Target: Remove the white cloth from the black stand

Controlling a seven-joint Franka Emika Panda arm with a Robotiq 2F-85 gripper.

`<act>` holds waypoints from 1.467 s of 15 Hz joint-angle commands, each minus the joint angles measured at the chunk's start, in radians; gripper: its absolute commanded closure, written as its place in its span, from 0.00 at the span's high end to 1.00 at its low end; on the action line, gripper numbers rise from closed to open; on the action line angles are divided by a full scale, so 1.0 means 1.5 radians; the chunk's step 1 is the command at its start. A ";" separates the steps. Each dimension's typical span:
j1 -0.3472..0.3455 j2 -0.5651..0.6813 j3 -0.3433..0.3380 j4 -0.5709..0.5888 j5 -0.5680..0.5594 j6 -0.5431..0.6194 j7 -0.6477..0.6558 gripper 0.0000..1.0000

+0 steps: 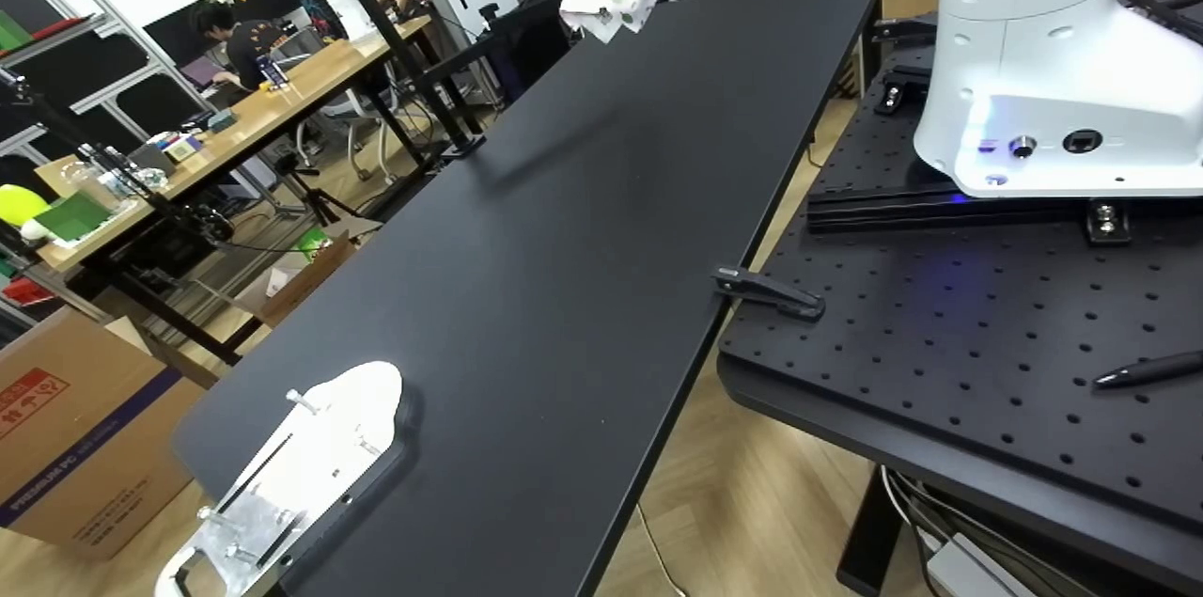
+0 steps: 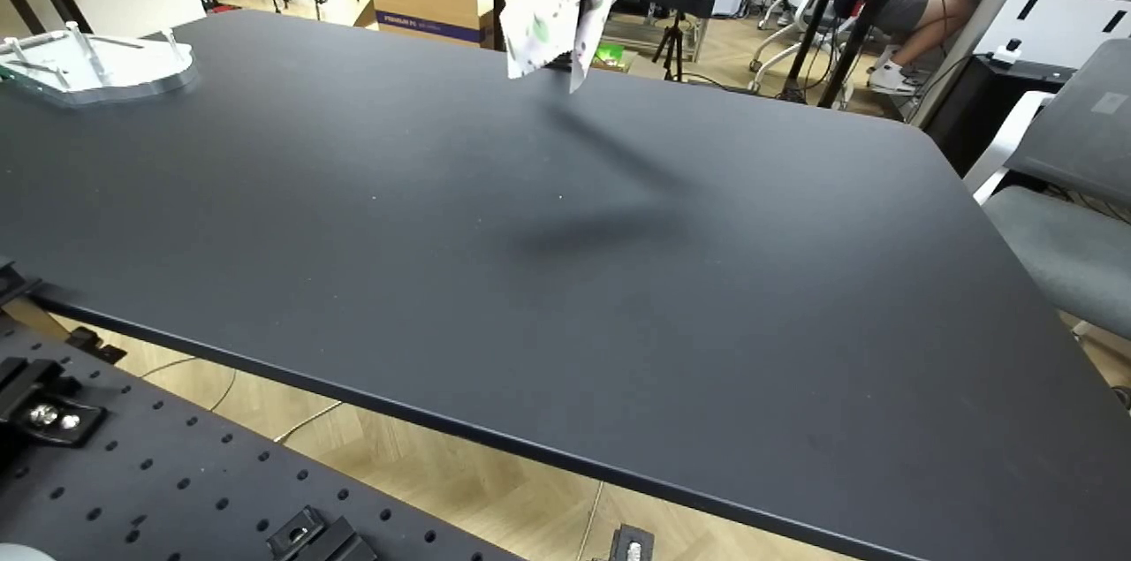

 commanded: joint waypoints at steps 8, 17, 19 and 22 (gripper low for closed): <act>-0.037 0.201 -0.129 0.073 0.044 0.242 -0.045 1.00; -0.109 0.327 -0.071 0.074 0.013 0.404 0.110 1.00; -0.112 0.347 -0.065 0.076 0.010 0.392 0.119 1.00; -0.112 0.366 -0.061 0.080 0.014 0.375 0.121 1.00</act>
